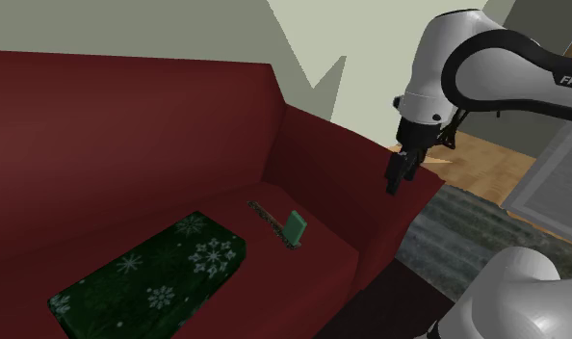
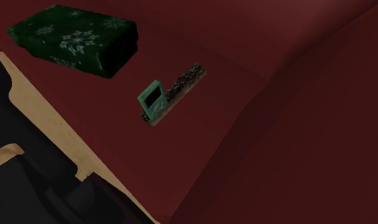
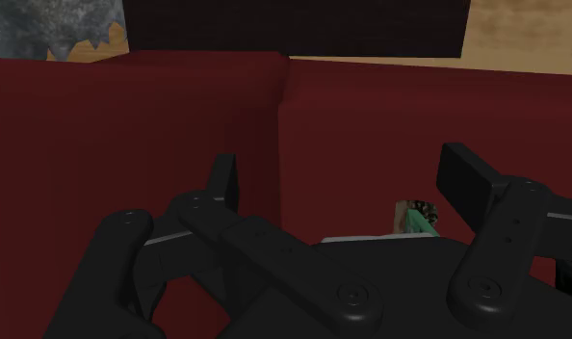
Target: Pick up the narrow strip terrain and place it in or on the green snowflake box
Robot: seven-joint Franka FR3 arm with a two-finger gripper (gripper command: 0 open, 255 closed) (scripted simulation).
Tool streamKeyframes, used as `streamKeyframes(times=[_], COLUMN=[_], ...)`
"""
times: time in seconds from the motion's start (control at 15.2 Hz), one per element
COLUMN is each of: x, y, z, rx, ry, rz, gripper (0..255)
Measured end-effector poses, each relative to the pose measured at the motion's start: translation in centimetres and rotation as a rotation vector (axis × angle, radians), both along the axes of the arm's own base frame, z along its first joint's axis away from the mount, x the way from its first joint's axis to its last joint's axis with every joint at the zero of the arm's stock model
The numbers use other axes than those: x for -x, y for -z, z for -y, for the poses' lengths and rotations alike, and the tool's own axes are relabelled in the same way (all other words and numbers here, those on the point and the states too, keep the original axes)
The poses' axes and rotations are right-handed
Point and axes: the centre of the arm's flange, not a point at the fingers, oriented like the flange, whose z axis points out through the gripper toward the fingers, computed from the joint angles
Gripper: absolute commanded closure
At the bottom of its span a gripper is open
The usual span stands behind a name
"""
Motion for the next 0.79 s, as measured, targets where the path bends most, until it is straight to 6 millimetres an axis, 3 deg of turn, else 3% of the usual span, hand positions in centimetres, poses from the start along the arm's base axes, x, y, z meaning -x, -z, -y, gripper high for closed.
streamKeyframes(times=[0.2, 0.79], x=[-1.0, -9.0], y=[0.9, 7.7], z=[-0.6, -4.3], rx=[-0.002, -0.022], ry=[0.001, 0.008], rz=[0.002, 0.024], gripper=[0, 0])
